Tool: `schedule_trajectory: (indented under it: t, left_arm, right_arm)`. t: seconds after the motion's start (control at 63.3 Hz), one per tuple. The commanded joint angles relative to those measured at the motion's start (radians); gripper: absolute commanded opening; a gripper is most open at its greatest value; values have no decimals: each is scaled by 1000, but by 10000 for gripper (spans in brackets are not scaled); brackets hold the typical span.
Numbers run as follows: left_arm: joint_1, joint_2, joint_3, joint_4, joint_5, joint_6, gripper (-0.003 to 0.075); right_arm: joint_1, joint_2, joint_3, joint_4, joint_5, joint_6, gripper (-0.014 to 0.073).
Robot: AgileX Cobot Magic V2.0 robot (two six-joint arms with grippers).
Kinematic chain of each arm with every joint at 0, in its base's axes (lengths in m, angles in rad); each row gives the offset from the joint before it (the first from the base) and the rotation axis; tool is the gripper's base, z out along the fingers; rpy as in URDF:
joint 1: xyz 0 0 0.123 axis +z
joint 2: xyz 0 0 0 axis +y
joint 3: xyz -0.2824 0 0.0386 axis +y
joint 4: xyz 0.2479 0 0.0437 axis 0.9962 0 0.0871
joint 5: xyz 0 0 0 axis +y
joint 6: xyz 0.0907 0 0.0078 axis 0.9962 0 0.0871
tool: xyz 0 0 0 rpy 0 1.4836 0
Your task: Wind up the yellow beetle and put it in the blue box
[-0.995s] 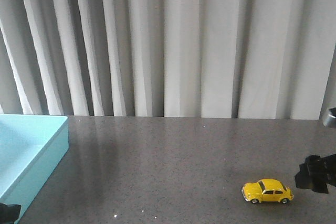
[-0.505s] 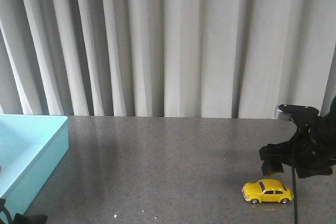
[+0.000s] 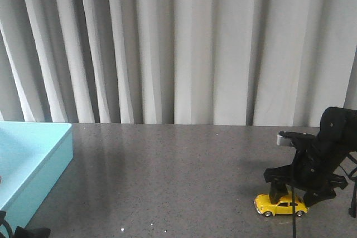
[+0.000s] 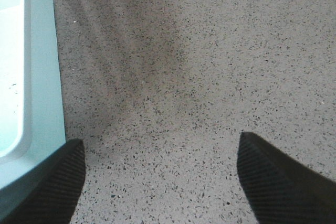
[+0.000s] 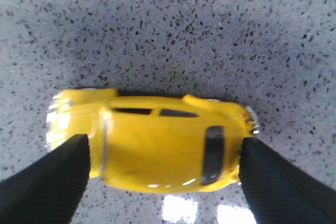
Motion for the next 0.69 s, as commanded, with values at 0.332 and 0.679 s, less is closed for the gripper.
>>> schedule_trajectory:
  t: [0.332,0.679]
  left_arm:
    - [-7,-10,-34,-9,-51,-1,580]
    - [-7,-10,-34,-9,-33,-1,580]
  right_arm:
    - [-64,-3,-29,15,1,-7,565]
    - [-232,-2,-29,45,9,-143,565]
